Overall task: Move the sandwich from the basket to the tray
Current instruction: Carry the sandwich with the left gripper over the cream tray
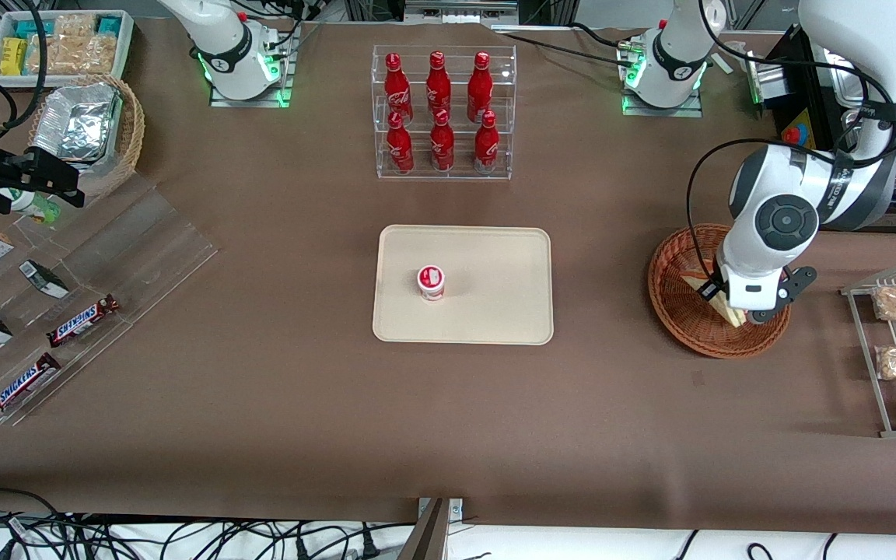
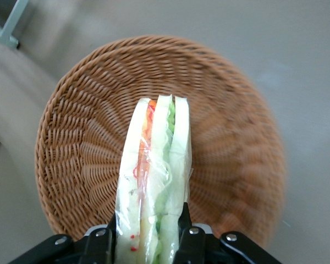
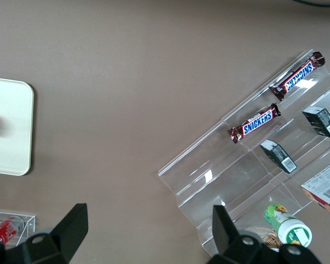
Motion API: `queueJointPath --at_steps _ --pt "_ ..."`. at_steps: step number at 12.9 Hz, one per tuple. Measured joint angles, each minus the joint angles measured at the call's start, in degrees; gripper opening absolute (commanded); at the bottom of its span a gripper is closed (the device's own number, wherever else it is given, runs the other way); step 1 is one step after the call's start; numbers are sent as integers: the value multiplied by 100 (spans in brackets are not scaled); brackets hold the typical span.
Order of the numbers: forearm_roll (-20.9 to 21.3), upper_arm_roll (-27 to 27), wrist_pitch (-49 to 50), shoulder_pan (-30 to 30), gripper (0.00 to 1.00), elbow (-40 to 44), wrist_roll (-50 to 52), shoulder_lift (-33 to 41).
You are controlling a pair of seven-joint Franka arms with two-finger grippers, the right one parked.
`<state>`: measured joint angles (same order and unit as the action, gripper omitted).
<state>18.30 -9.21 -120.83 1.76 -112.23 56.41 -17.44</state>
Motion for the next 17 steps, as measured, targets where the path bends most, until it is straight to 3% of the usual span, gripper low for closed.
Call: queueJointPath --at_steps 5,9,17 --pt "-845 -551 1031 -56 40 1159 -1094 44" --pt "-881 -1527 1053 -272 40 1350 -602 -58" --pt "-614 -1598 212 -1442 42 1439 -588 -878"
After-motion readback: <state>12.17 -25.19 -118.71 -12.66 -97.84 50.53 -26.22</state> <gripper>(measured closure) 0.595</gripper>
